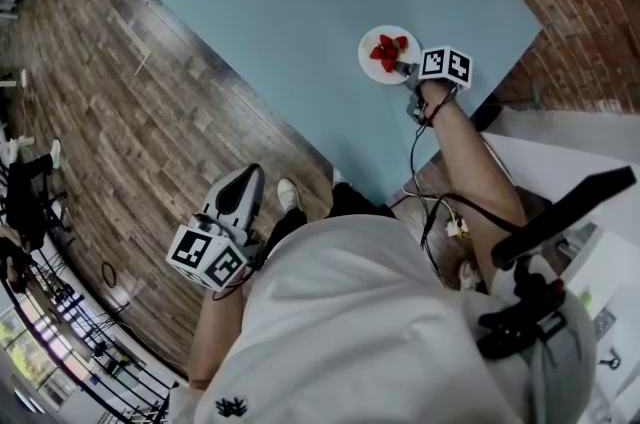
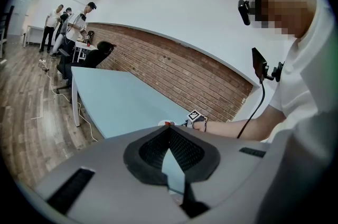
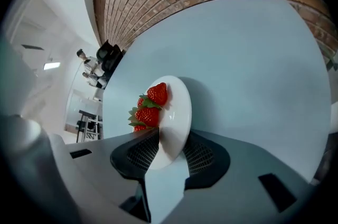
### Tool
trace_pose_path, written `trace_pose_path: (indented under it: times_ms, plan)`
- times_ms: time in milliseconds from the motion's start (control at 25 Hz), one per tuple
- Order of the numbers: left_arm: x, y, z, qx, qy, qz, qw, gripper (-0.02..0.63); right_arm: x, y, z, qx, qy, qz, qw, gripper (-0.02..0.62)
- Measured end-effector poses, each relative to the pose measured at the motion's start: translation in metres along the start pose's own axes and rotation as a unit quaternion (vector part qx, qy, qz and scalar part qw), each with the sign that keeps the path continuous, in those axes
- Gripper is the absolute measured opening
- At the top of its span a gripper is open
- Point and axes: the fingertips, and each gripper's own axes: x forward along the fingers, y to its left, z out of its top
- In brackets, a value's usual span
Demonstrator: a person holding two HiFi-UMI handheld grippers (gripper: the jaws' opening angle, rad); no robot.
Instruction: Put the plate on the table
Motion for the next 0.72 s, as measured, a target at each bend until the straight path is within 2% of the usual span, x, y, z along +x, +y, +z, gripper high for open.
trace_pose_path:
  times_ms: [320,480,720]
  plan:
    - [-0.009,0.010,-0.002,-0.010,-0.008,0.001,0.9999,0.001,-0.003,-0.007,0.006,-0.075,-0.001,-0.065,0.995,0.151]
    - [-0.013,0.014,-0.003,-0.013,-0.010,-0.002,0.9999,0.000,-0.007,-0.010,0.011,-0.126,-0.008,-0.103,0.987,0.175]
    - [-0.014,0.021,-0.002,-0.016,-0.009,0.000,0.9998,0.000,-0.007,-0.016,0.017,-0.170,-0.008,-0.149,0.974,0.190]
